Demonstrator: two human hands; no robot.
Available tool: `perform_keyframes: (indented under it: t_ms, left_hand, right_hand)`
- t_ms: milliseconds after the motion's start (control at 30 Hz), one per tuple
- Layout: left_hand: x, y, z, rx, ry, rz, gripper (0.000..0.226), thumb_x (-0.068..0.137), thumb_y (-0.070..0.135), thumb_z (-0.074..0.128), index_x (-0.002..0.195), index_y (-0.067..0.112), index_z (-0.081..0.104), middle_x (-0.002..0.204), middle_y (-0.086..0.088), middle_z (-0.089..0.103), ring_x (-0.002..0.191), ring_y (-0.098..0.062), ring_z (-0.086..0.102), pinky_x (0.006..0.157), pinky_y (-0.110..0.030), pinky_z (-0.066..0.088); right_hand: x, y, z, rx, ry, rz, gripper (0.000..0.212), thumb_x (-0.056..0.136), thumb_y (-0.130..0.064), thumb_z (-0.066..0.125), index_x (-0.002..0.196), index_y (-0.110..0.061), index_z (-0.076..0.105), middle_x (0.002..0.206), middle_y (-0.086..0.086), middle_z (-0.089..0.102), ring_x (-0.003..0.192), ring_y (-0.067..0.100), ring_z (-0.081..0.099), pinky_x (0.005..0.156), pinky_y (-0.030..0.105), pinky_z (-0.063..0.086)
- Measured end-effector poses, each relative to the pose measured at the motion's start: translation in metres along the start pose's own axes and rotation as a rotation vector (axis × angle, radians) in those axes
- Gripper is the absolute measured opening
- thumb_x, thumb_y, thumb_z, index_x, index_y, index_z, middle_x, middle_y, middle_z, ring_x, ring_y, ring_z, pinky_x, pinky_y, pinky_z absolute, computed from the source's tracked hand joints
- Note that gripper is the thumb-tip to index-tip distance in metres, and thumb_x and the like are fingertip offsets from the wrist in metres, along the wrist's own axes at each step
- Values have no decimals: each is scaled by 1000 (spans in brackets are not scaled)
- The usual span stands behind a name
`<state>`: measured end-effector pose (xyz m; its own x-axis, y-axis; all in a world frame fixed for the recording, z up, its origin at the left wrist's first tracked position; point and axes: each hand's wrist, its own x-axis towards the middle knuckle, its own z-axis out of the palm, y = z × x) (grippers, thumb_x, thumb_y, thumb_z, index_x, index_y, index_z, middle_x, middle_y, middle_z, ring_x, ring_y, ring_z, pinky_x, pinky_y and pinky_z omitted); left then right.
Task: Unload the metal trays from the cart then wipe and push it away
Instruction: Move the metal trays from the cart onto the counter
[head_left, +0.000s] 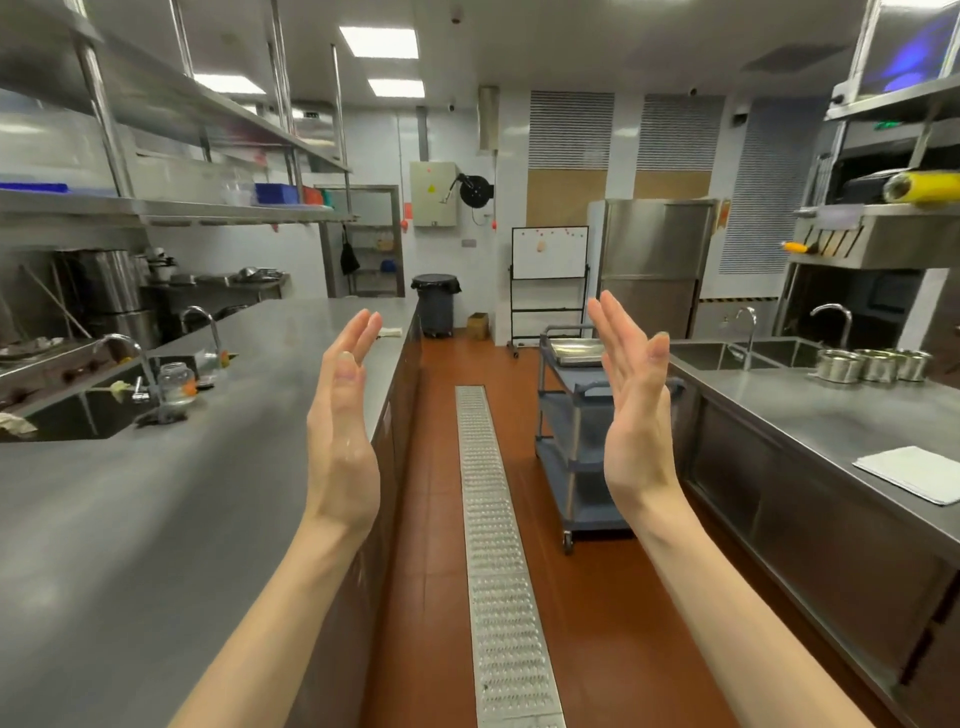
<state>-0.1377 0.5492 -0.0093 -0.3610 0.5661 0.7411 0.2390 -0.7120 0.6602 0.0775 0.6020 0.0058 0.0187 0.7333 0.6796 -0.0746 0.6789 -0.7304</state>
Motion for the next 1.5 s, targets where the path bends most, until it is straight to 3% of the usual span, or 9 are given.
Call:
perform_keyframes:
  t_ms: [200,333,467,833,1133,1500]
  left_hand:
    - [98,-106,-2,-15,18,1,53,111,48,25,155,26,45,157,10,55,151,-5,41,130,-45,24]
    - [158,-175,2,-6,9,-4,53,112,47,25,156,25,46,157,10,55,151,-4,42,130,-44,25]
    - [208,-237,11,-2,0,-18,52,111,48,26,155,27,45,157,12,55,151,-3,41,130,-45,25]
    - [354,-432,75,0,-28,-41,54,110,49,26,155,27,45,157,11,54,151,-5,42,131,-44,25]
    - [477,-587,134,30,-52,-62,55,112,41,25,159,18,42,159,9,51,151,-3,41,128,-34,27]
    - [623,-776,164,-8,-49,-55,57,110,48,27,158,22,44,159,9,53,152,-6,41,130,-42,27]
  right_hand:
    - [93,94,61,-22,-25,10,64,106,-52,7,160,-33,38,160,-21,45,150,-6,33,128,29,19]
    - [149,152,92,-2,-22,10,64,108,-52,8,160,-29,38,159,-20,47,148,-8,35,123,19,21]
    - [200,205,115,15,-26,24,65,107,-52,8,159,-29,39,158,-19,48,148,-8,36,123,19,22]
    - [368,381,156,11,2,19,62,109,-47,9,160,-27,39,158,-18,48,148,-7,36,130,35,22]
    - [508,533,193,-1,-2,24,62,109,-50,10,159,-28,40,158,-16,49,150,-3,36,130,39,23]
    - [663,692,248,-41,-5,43,66,105,-61,11,157,-34,41,157,-19,49,148,-7,36,126,21,24]
